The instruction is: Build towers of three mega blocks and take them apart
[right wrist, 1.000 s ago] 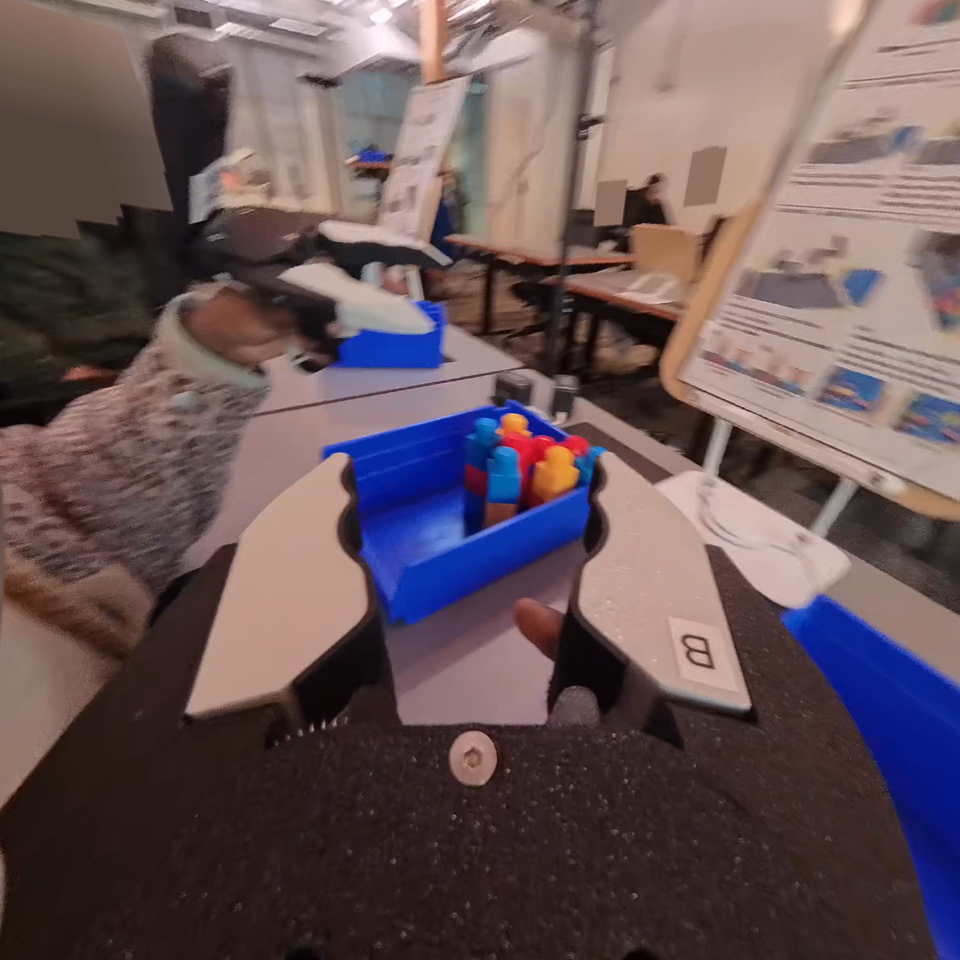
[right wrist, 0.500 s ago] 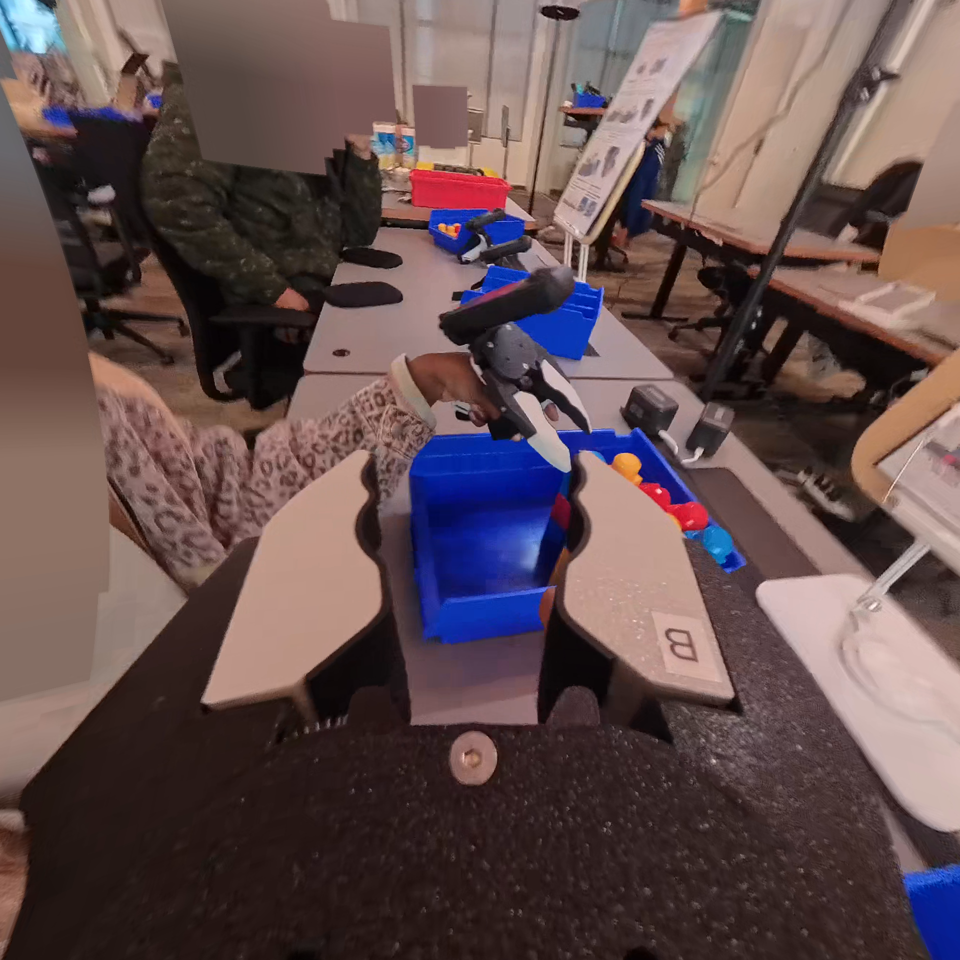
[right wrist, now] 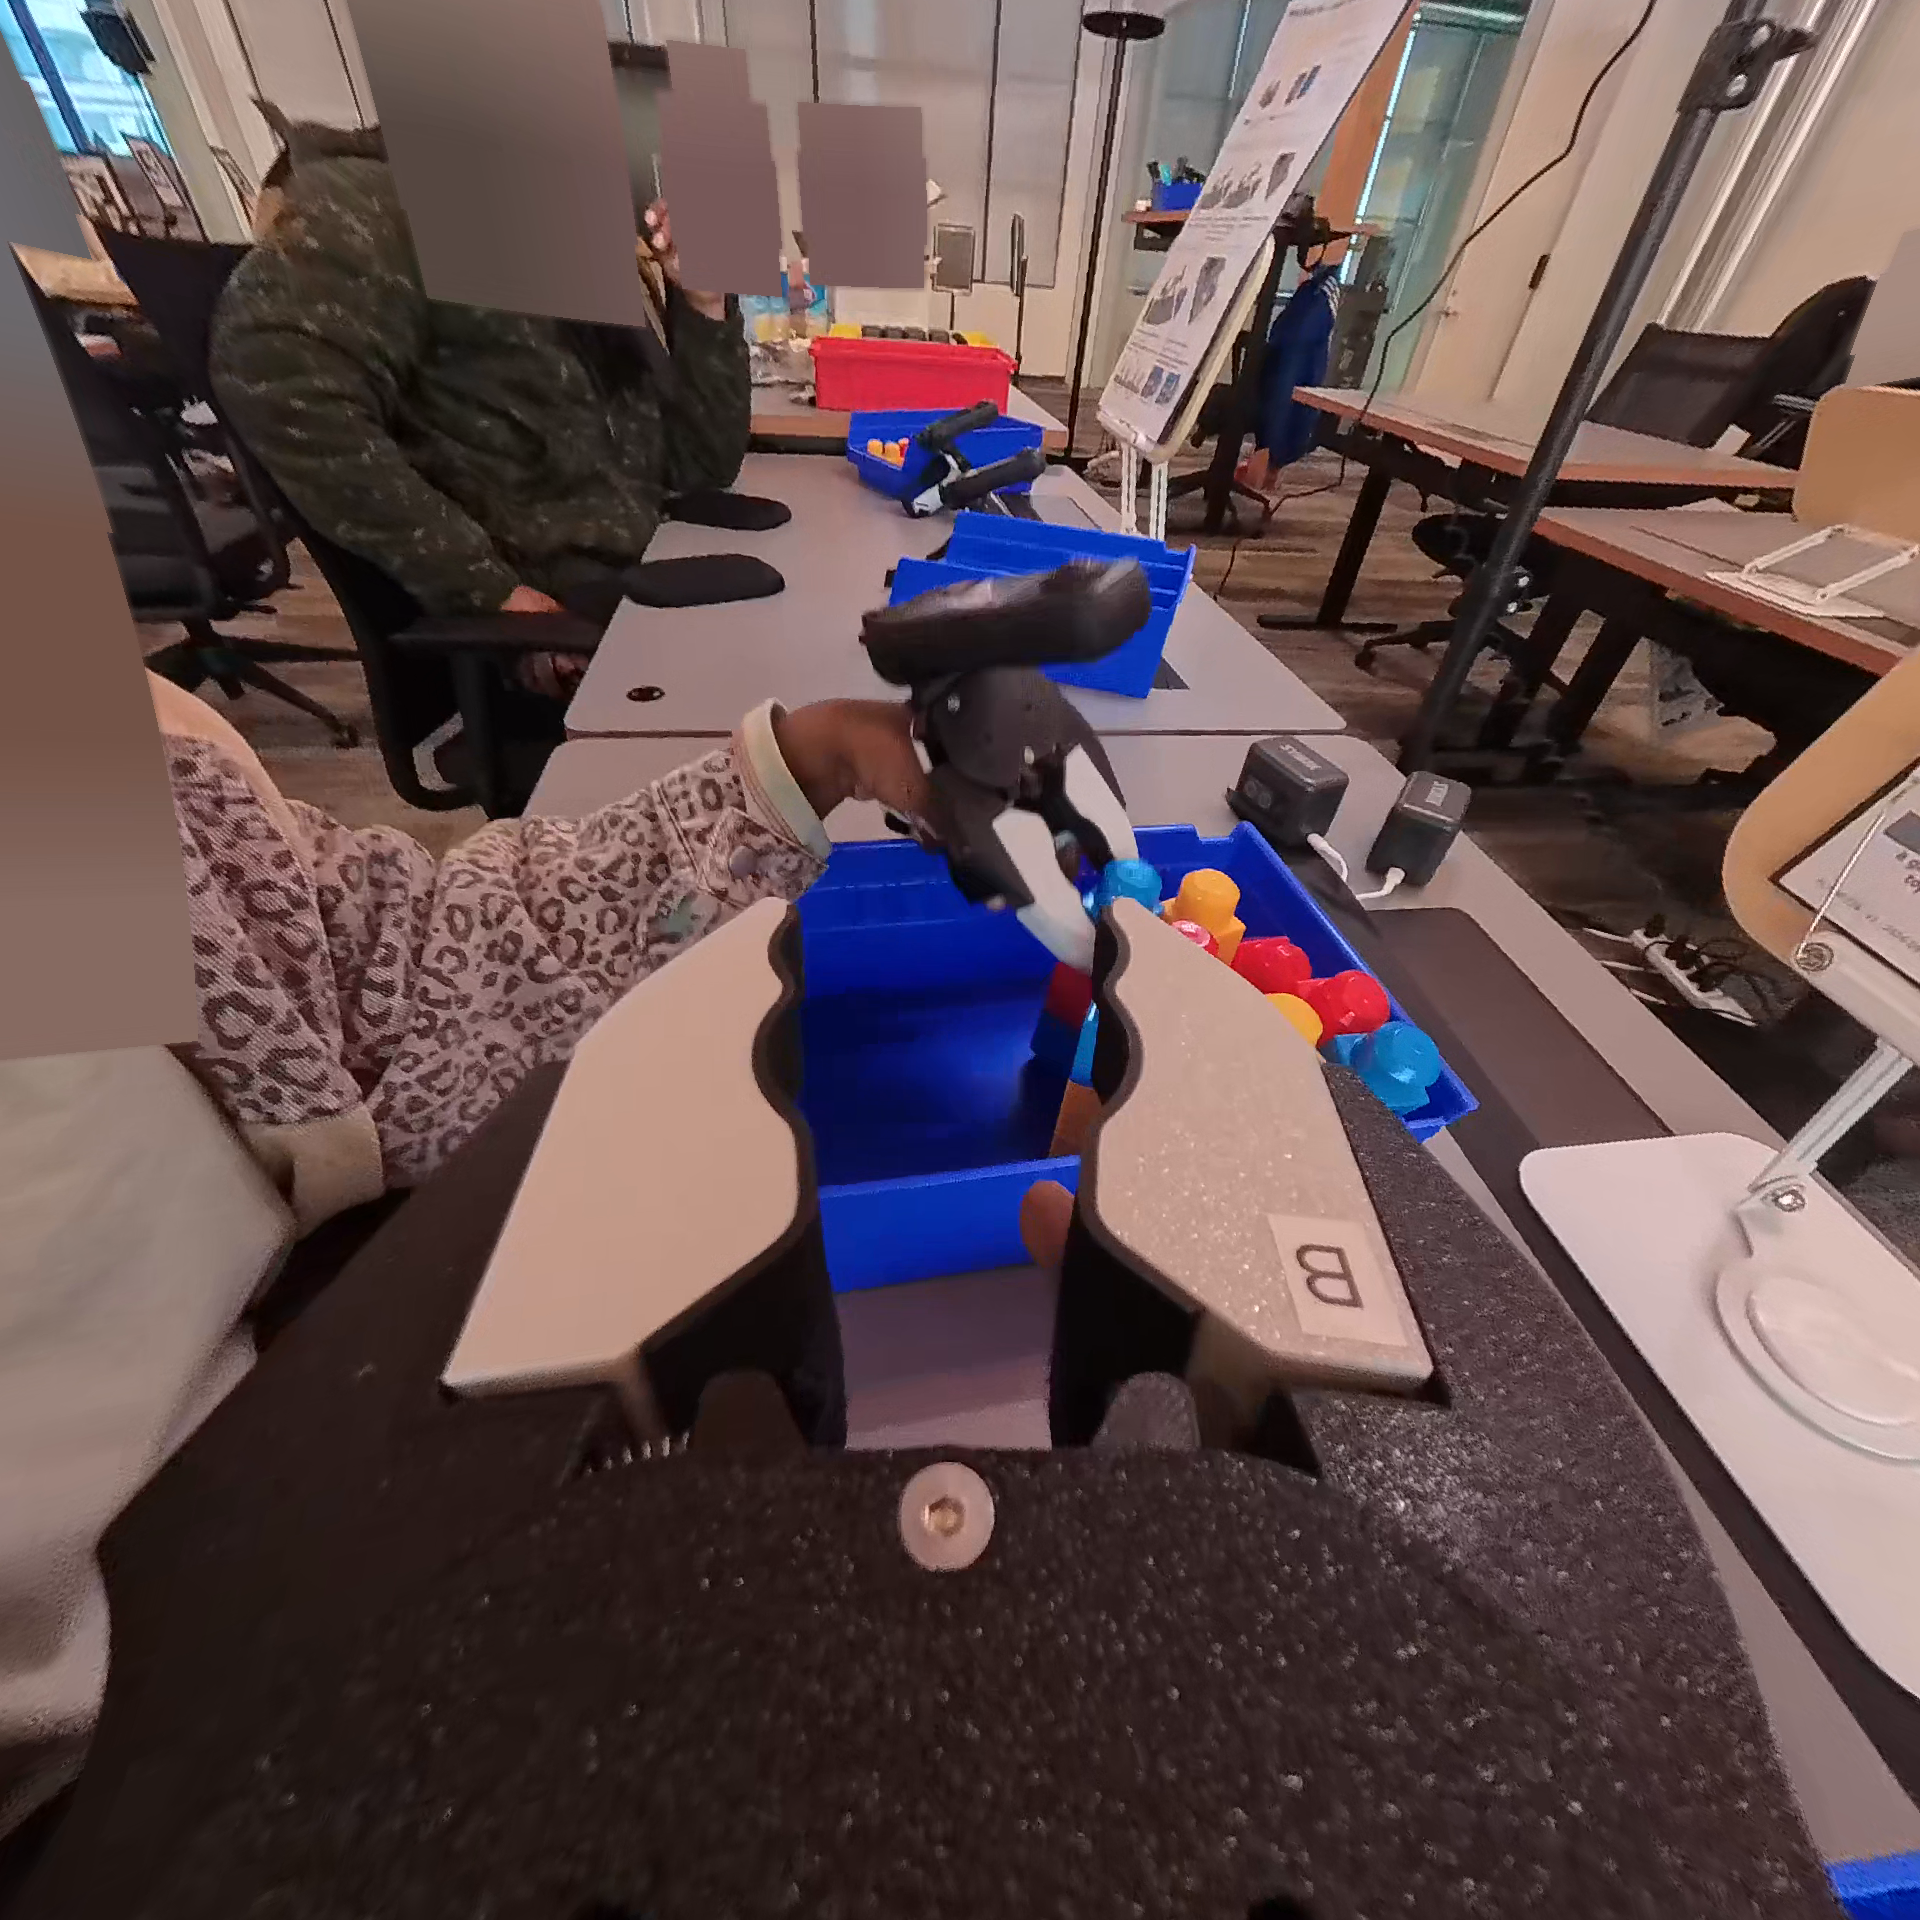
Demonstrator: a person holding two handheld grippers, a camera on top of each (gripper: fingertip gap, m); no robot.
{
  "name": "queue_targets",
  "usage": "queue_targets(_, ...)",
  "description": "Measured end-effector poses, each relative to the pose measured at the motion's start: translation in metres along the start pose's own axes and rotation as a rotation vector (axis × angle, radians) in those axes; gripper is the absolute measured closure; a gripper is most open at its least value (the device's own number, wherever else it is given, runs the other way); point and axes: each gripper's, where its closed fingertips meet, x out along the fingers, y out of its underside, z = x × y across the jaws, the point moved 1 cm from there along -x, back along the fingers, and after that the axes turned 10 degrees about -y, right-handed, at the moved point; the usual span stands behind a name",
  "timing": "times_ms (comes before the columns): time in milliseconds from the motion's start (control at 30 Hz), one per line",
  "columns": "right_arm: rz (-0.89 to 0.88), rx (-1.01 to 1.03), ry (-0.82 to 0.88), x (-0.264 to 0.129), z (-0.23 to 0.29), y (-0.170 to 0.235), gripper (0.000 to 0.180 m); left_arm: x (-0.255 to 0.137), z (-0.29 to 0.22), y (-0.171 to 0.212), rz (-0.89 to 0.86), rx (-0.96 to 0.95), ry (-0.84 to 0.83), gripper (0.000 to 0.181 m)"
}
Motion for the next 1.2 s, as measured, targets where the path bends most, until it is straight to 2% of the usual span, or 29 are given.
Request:
queue_targets(33,0.019,-0.009,0.003,0.002,0.000,0.003,0.127,-0.008,0.003,-0.007,-0.030,-0.058,0.003,0.144)
queue_targets(100,0.061,-0.027,0.028,0.007,-0.004,0.009,0.128,-0.037,0.009,-0.028,-0.170,-0.131,0.002,0.144)
queue_targets(167,0.103,-0.053,0.073,0.013,-0.012,0.015,0.131,-0.077,0.011,-0.057,-0.386,-0.177,0.004,0.144)
queue_targets(300,0.118,-0.194,0.127,0.031,-0.019,0.016,0.133,-0.161,-0.007,-0.121,-0.847,-0.330,0.185,0.145)
queue_targets(433,-0.108,-0.450,0.271,0.037,-0.020,-0.020,0.116,-0.203,-0.024,-0.159,-1.111,-0.519,0.421,0.145)
queue_targets(500,-0.215,-0.568,0.381,0.032,-0.017,-0.039,0.103,-0.206,-0.039,-0.170,-1.128,-0.585,0.585,0.145)
queue_targets(600,-0.194,-0.781,0.506,0.027,-0.009,-0.049,0.106,-0.201,-0.059,-0.179,-1.092,-0.628,0.782,0.145)
queue_targets(667,-0.132,-0.857,0.560,0.026,-0.008,-0.049,0.121,-0.199,-0.066,-0.184,-1.082,-0.661,0.861,0.145)
queue_targets(700,-0.124,-0.898,0.606,0.023,-0.007,-0.051,0.139,-0.198,-0.070,-0.186,-1.069,-0.673,0.898,0.145)
queue_targets(767,-0.162,-0.942,0.618,0.019,0.000,-0.058,0.140,-0.201,-0.074,-0.190,-1.080,-0.693,0.962,0.142)
queue_targets(867,-0.185,-0.940,0.664,0.013,0.001,-0.064,0.140,-0.202,-0.073,-0.198,-1.156,-0.725,0.883,0.133)
queue_targets(900,-0.197,-0.952,0.684,0.009,0.001,-0.066,0.140,-0.200,-0.075,-0.200,-1.171,-0.720,0.834,0.123)
queue_targets(967,-0.213,-0.982,0.722,0.002,0.003,-0.071,0.140,-0.196,-0.089,-0.205,-1.131,-0.659,0.799,0.105)
queue_targets(1000,-0.211,-1.004,0.740,-0.001,0.004,-0.072,0.140,-0.192,-0.100,-0.206,-1.082,-0.623,0.806,0.103)
queue_targets(1100,-0.164,-1.043,0.734,-0.002,0.006,-0.071,0.140,-0.190,-0.129,-0.210,-0.981,-0.572,0.914,0.113)
queue_targets(1167,-0.172,-1.034,0.716,-0.002,0.007,-0.071,0.140,-0.193,-0.134,-0.211,-0.995,-0.579,0.966,0.143)
queue_targets(1200,-0.183,-1.021,0.705,-0.002,0.008,-0.071,0.140,-0.194,-0.133,-0.211,-1.002,-0.588,0.981,0.144)
